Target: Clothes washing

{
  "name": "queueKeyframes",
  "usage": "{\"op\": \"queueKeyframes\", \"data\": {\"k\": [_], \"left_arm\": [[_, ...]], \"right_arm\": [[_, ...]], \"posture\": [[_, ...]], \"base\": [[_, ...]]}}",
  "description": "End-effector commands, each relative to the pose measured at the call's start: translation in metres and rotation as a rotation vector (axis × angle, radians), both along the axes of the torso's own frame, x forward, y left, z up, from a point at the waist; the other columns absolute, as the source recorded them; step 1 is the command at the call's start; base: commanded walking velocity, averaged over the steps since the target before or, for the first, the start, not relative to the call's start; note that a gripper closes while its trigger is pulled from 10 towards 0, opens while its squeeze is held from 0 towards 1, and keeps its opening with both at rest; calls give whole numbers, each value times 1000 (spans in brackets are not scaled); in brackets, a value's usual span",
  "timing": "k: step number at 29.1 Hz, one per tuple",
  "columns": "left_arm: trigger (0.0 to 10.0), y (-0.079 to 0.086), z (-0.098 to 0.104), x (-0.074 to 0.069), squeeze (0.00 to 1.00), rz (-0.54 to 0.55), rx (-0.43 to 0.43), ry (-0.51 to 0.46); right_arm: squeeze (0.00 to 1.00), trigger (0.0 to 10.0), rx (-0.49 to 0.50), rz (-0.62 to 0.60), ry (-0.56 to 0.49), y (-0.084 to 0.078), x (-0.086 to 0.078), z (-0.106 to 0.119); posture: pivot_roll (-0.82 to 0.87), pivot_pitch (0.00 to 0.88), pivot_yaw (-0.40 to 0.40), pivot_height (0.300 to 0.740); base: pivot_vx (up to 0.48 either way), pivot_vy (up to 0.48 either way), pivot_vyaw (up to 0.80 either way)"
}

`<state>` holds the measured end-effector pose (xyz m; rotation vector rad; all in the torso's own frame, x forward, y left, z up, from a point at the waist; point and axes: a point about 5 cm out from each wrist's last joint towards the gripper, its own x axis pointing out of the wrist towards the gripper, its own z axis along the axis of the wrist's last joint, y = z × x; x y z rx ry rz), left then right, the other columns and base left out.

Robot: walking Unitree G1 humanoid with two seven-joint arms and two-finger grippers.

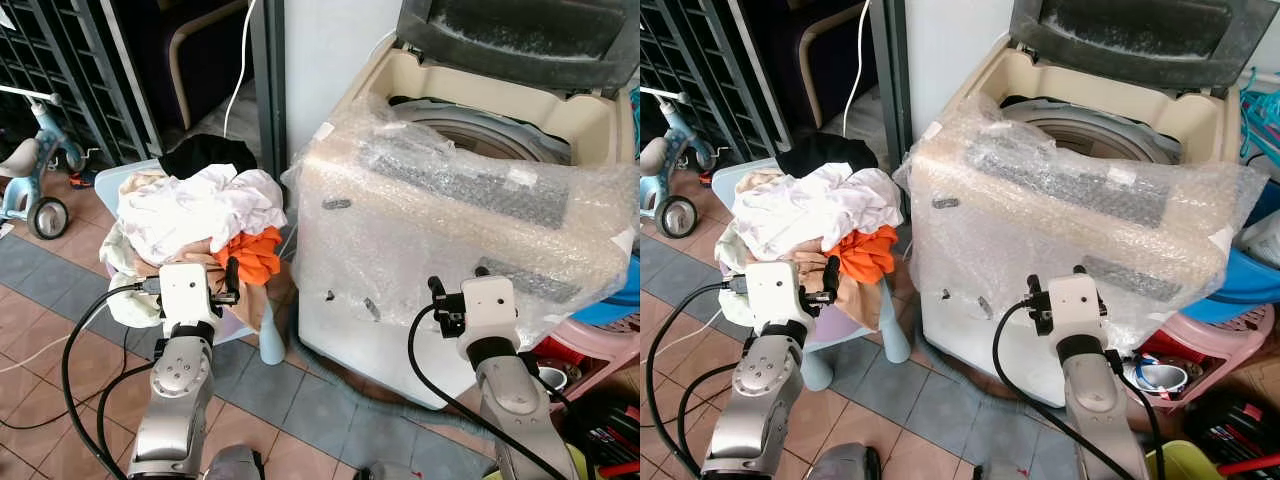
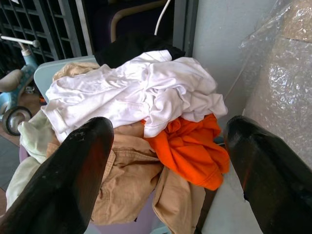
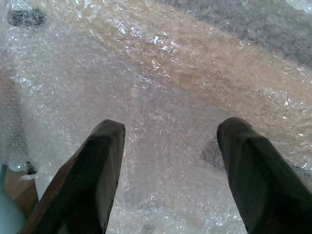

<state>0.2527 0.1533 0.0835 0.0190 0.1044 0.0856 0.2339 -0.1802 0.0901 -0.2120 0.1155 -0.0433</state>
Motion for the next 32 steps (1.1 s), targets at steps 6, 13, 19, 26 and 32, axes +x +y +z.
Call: {"op": "queueKeyframes", "data": {"k": [6, 13, 19, 26, 32], "left_arm": [[10000, 0, 6, 7, 0, -20, 25, -6], [10000, 0, 10, 2, 0, -41, 4, -18], [10000, 6, 8, -7, 0, -78, 15, -9], [10000, -1, 9, -3, 0, -137, 26, 6], [10000, -40, 38, 25, 0, -289, 0, -68]], "right_arm": [[0, 10000, 58, -50, -11, 6, 15, 7], [0, 10000, 23, -41, -40, 4, 16, 9], [0, 10000, -18, -32, -38, 0, 8, 8], [0, 10000, 56, -11, -18, 6, 18, 4], [0, 10000, 26, -22, 27, -1, 18, -2]], "posture": [[6, 56, -6, 740], [17, 73, -8, 740], [11, 91, 2, 740], [33, 75, 9, 740], [-11, 34, 7, 740]], "base": [[0, 0, 0], [0, 439, 0], [0, 480, 0], [0, 69, 0], [0, 0, 0]]}}
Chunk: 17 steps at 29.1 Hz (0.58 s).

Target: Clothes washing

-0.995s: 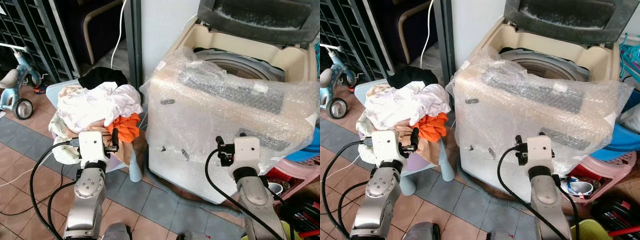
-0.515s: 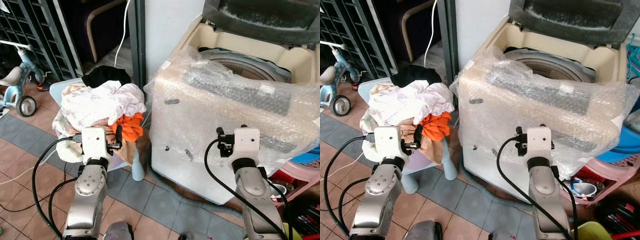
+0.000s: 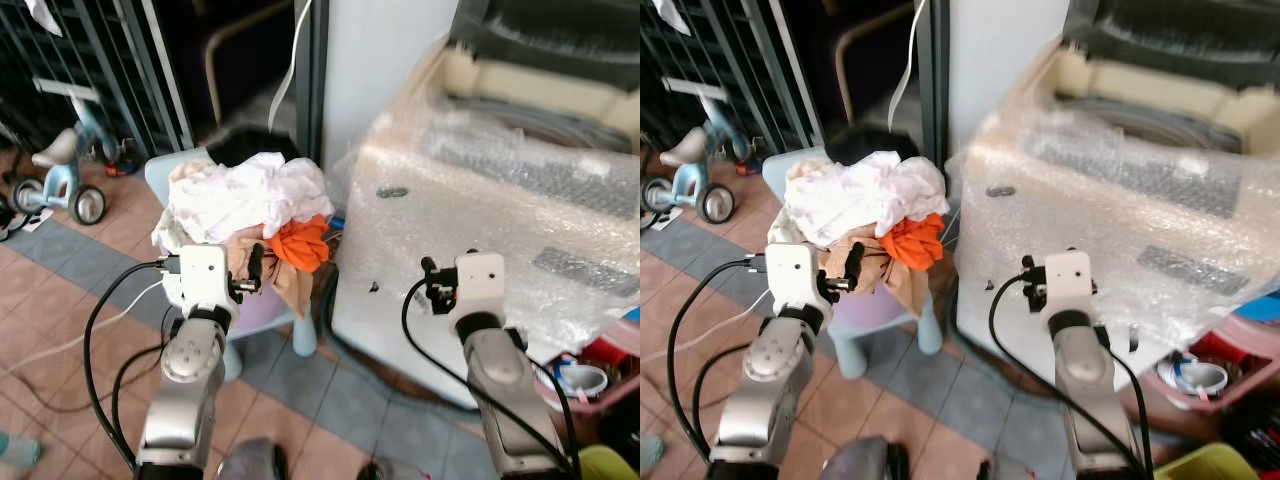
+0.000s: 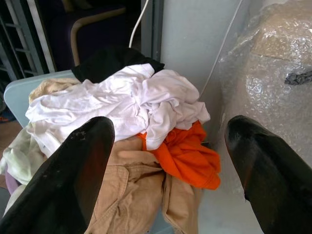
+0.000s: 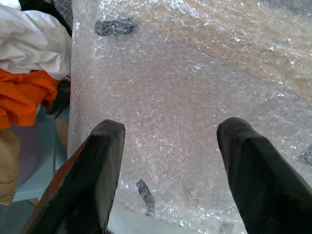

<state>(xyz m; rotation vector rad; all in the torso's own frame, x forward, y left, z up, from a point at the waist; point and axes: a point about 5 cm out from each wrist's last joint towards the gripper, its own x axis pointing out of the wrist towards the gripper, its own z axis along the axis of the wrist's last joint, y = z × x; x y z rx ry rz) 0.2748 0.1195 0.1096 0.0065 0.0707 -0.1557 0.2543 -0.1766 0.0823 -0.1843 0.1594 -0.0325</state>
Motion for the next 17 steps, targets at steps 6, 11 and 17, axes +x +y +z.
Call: {"op": "queueKeyframes", "data": {"k": [6, 11, 17], "left_arm": [[10000, 11, -14, -13, 0, -8, 9, 69], [10000, 28, -23, -20, 0, -28, 46, 67], [10000, 44, -23, -31, 0, 40, 116, -25]], "right_arm": [[0, 10000, 30, -72, -19, 2, -11, 1], [0, 10000, 47, 7, -129, -2, -13, 20], [0, 10000, -67, -9, -161, -10, -20, 21]], "posture": [[-67, 117, 58, 740], [-67, 52, 50, 740], [-37, 41, 25, 740]], "base": [[0, 0, 0], [0, 0, 0], [0, 0, 0]]}}
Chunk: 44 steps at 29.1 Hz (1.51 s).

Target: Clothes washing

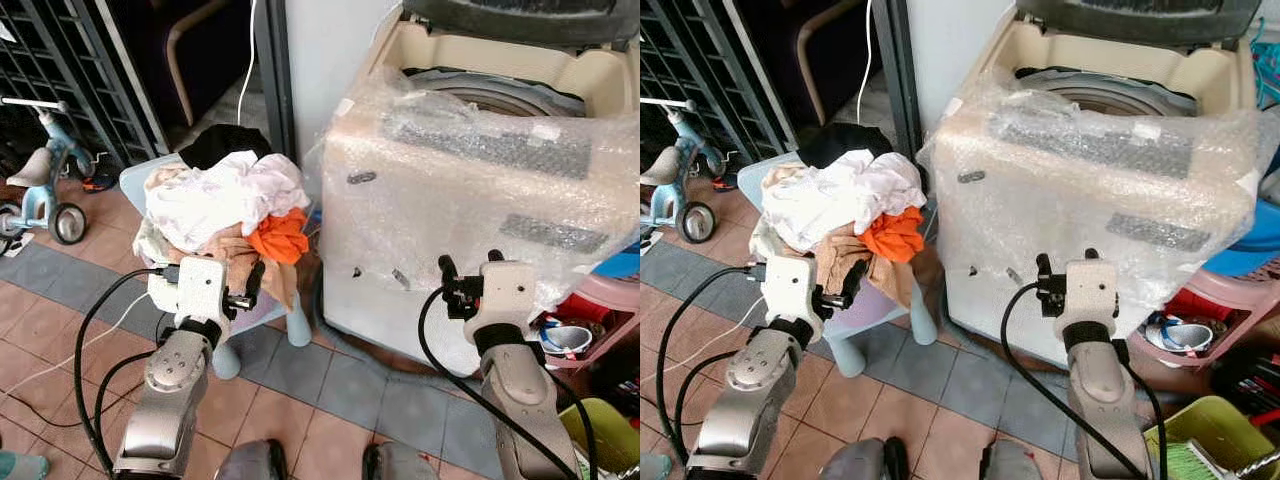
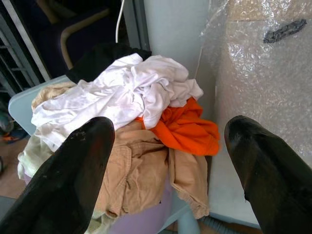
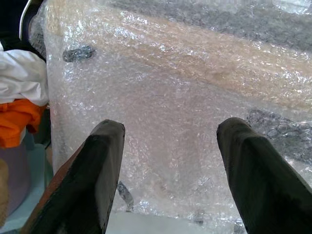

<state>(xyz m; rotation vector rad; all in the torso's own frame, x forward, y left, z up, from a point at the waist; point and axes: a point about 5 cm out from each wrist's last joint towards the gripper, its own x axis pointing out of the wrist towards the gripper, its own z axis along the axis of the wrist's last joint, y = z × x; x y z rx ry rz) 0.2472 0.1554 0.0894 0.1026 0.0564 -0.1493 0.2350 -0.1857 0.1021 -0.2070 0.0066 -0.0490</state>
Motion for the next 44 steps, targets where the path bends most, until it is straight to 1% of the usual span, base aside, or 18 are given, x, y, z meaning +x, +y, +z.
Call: {"op": "queueKeyframes", "data": {"k": [1, 2, 3, 5, 7, 9, 11, 14, 15, 17, 18, 19, 21, 24, 28, 35, 40, 44], "left_arm": [[10000, 10, -4, -5, 0, 41, 29, -15], [10000, 12, -4, -6, 0, 49, 53, -32], [10000, 14, -6, -10, 0, 70, 69, -26], [10000, 13, -8, -13, 0, 72, 48, -16], [10000, 10, -11, -15, 0, 45, 35, 0], [10000, 9, -12, -16, 0, 38, 34, 6], [10000, 8, -9, -18, 0, 55, 17, -3], [10000, 6, -6, -19, 0, 68, 39, -28], [10000, 5, -8, -19, 0, 72, 45, -18], [10000, 7, -10, -15, 0, 108, 75, -8], [10000, 9, -8, -13, 0, 122, 72, -20], [10000, 9, -5, -11, 0, 137, 42, -18], [10000, 8, -5, -10, 0, 137, 32, -13], [10000, 3, -5, -8, 0, 96, 6, 4], [10000, 0, -4, -6, 0, 67, 1, 4], [10000, 0, -3, -3, 0, 62, 6, 1], [10000, 0, 0, 1, 0, 74, -10, 0], [10000, 0, 3, 3, 0, 67, -25, 3]], "right_arm": [[0, 10000, -33, -19, 9, -1, 0, -2], [0, 10000, -25, -28, 18, 0, 1, -3], [0, 10000, -42, -37, 24, 3, 1, -4], [0, 10000, -3, 23, 20, 12, 1, -5], [0, 10000, 57, 20, 25, 18, 0, -6], [0, 10000, 67, 7, 29, 19, 0, -7], [0, 10000, 3, 18, 25, 21, 0, -7], [0, 10000, 45, 93, 75, 27, -2, -12], [0, 10000, 48, 120, 82, 30, -2, -15], [0, 10000, 27, 112, 60, 29, 2, -14], [0, 10000, 24, 107, 45, 29, 4, -11], [0, 10000, 17, 107, 23, 28, 7, -6], [0, 10000, 15, 110, 19, 28, 7, -6], [0, 10000, 21, 109, 37, 27, 6, -10], [0, 10000, 42, 97, 49, 26, 4, -13], [0, 10000, 64, 102, 46, 26, 7, -12], [0, 10000, 68, 113, 39, 27, 12, -12], [0, 10000, 92, 110, 23, 29, 14, -6]], "posture": [[-31, 43, 18, 740], [-31, 43, 18, 740], [-23, 49, 12, 740], [-20, 50, 8, 740], [-16, 47, -3, 740], [-11, 46, -8, 740], [6, 53, -21, 740], [17, 65, -21, 740], [14, 68, -20, 740], [10, 63, -23, 740], [7, 64, -21, 740], [0, 59, -18, 740], [0, 59, -18, 740], [-10, 84, -6, 740], [-11, 90, -2, 740], [-4, 87, 2, 740], [4, 92, 1, 740], [3, 100, 3, 740]], "base": [[0, 0, 0], [0, 0, 0], [0, 0, 0], [0, 0, 0], [0, 0, 0], [0, 0, 0], [0, 0, 0], [0, 0, 0], [0, 0, 0], [0, 0, 400], [0, 0, 800], [0, 0, 800], [0, 0, 800], [0, 0, 800], [0, 0, 800], [0, 0, 800], [0, 0, 800], [0, 0, 800]]}}
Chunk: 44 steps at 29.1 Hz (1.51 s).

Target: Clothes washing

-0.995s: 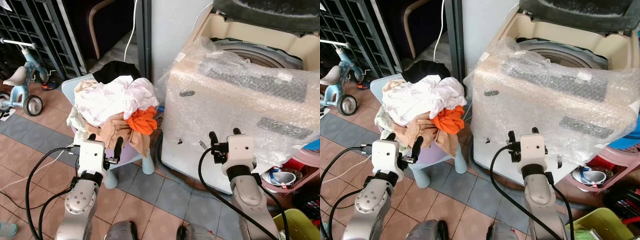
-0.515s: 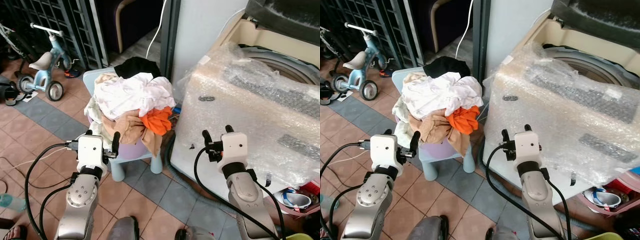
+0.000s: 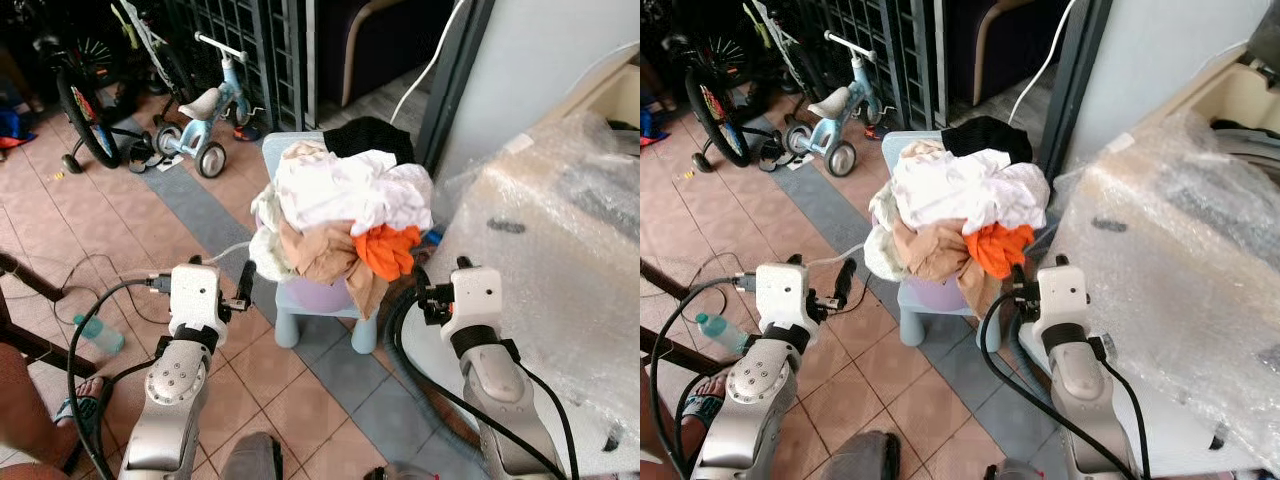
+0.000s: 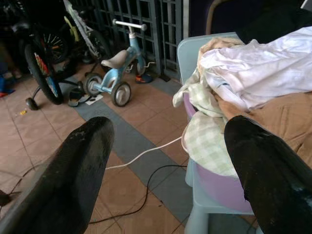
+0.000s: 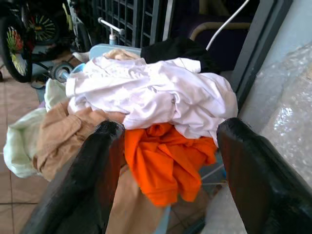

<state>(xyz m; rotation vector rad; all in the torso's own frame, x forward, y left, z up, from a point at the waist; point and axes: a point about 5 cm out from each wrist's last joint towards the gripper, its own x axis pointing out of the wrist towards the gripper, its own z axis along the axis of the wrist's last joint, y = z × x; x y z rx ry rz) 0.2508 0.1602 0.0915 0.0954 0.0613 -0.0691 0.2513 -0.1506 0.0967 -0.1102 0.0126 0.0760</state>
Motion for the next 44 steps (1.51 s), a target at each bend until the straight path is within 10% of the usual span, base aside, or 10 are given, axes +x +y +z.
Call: {"op": "queueKeyframes", "data": {"k": [1, 19, 44], "left_arm": [[10000, -5, 3, 0, 0, -25, -17, -4], [10000, 4, 15, 18, 0, 47, -27, -42], [10000, -14, 6, 14, 0, -29, -79, 6]], "right_arm": [[0, 10000, 29, -17, 0, -5, 0, 3], [0, 10000, -22, -10, -70, -14, 28, 18], [0, 10000, 7, -77, -37, -10, 9, 9]], "posture": [[5, 103, 6, 740], [2, 43, 0, 740], [-25, 99, 23, 740]], "base": [[0, 0, 800], [0, 0, 374], [0, 245, 0]]}}
